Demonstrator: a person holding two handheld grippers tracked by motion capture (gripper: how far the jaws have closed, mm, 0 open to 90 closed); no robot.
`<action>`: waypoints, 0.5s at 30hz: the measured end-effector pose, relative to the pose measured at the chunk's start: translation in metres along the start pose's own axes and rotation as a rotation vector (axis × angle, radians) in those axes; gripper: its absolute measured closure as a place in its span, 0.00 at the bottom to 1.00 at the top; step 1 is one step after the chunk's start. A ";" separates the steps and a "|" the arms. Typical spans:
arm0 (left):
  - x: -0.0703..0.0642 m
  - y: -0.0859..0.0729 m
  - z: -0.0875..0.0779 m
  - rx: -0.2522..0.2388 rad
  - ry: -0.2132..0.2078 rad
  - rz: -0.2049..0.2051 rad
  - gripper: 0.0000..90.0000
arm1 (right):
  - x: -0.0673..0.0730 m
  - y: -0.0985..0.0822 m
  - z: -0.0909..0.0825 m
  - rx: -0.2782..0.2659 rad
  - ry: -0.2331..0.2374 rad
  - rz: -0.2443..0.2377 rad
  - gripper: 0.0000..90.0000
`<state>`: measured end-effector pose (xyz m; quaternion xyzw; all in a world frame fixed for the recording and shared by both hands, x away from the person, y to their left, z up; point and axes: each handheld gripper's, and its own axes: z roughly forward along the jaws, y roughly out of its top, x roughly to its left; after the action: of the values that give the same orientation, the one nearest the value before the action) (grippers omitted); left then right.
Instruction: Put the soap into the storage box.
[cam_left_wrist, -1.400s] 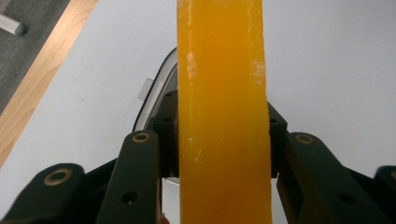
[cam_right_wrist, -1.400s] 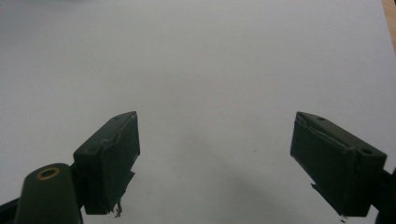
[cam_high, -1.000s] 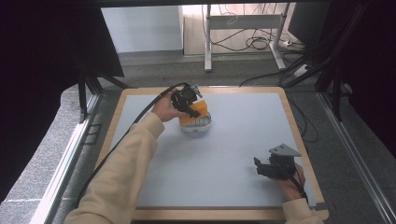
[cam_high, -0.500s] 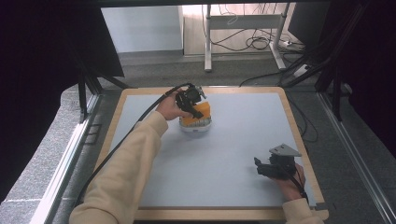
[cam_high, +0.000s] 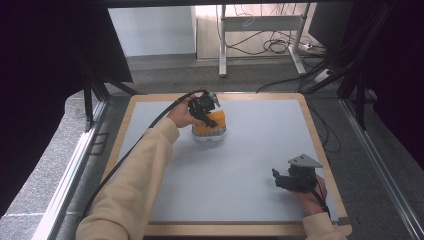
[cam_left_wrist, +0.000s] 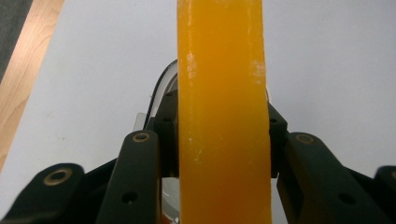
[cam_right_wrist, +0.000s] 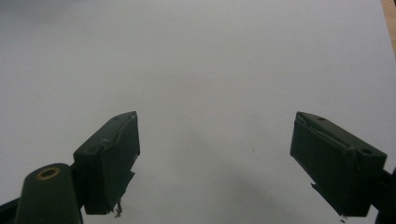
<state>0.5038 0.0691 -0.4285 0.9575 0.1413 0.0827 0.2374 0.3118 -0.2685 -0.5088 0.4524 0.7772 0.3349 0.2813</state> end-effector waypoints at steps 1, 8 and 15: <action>0.001 0.000 0.000 -0.002 -0.003 0.000 0.69 | 0.000 0.000 0.000 0.001 0.000 0.000 0.18; 0.004 -0.003 0.007 0.010 -0.019 0.016 0.69 | 0.000 0.000 0.000 0.001 0.000 0.002 0.18; 0.006 -0.004 0.017 0.017 -0.019 0.013 0.69 | 0.000 -0.001 0.001 0.007 0.001 -0.001 0.18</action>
<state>0.5120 0.0673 -0.4450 0.9612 0.1333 0.0738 0.2300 0.3121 -0.2689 -0.5099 0.4528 0.7787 0.3322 0.2798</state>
